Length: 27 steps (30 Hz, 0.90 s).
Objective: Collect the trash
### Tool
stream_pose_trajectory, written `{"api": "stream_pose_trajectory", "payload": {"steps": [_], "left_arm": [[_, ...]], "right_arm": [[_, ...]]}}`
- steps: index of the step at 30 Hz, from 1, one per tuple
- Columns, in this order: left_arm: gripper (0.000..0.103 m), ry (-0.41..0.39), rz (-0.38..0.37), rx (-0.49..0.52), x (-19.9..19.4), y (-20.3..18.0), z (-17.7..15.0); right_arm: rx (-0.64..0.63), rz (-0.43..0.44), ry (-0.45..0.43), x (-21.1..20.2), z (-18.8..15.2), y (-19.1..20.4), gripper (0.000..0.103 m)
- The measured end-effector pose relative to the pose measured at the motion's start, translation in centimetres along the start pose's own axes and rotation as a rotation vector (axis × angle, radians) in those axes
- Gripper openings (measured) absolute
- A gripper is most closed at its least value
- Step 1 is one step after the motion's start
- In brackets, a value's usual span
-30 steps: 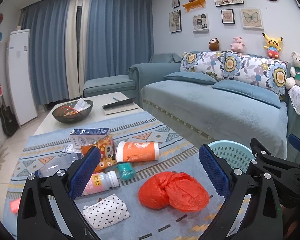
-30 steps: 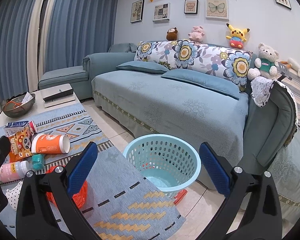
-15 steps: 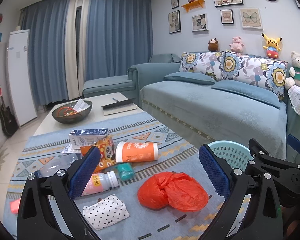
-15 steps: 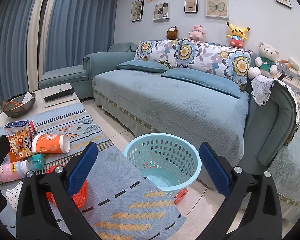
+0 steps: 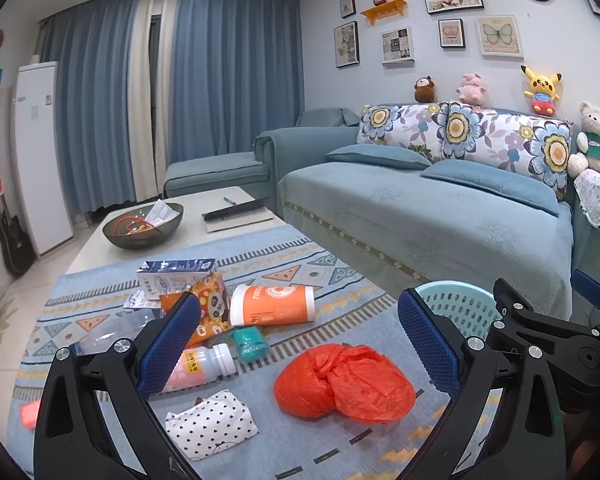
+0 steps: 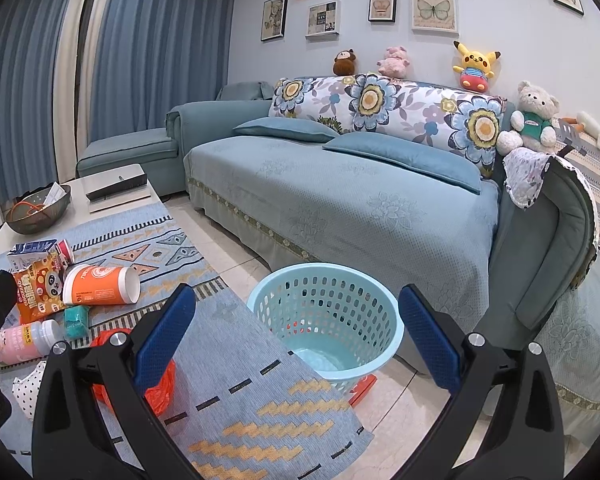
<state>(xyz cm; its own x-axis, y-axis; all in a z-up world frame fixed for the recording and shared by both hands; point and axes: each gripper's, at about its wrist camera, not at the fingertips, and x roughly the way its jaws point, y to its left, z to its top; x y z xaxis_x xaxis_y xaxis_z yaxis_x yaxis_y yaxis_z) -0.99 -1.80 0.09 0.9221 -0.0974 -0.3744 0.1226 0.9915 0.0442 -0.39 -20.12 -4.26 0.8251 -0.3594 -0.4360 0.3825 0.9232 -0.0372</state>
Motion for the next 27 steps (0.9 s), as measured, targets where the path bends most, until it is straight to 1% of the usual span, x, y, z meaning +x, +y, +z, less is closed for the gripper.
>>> {"api": "stream_pose_trajectory", "payload": {"steps": [15,21,22,23,24,26,27], "left_arm": [[0.095,-0.001,0.000,0.002,0.1,0.0,-0.1],[0.095,0.002,-0.005,-0.003,0.0,0.0,0.0],[0.095,0.012,-0.021,-0.011,0.0,0.2,0.0],[0.095,0.027,-0.058,-0.021,-0.1,0.6,0.3],[0.095,0.026,-0.067,-0.027,-0.3,1.0,0.3],[0.095,0.006,-0.054,-0.042,-1.2,2.5,0.9],[0.095,0.005,-0.052,-0.051,-1.5,3.5,1.2]], "right_arm": [[0.001,0.004,0.012,0.2,-0.1,0.2,0.097],[0.005,0.008,0.034,0.4,-0.3,0.5,0.096],[-0.010,0.019,0.044,0.4,-0.4,1.1,0.096],[-0.017,0.030,0.048,0.4,-0.5,1.3,0.096],[-0.024,0.044,0.049,0.3,-0.5,1.6,0.096],[-0.034,0.081,0.050,0.0,-0.6,2.1,0.093],[-0.040,0.093,0.052,-0.1,-0.5,2.3,0.088]]}}
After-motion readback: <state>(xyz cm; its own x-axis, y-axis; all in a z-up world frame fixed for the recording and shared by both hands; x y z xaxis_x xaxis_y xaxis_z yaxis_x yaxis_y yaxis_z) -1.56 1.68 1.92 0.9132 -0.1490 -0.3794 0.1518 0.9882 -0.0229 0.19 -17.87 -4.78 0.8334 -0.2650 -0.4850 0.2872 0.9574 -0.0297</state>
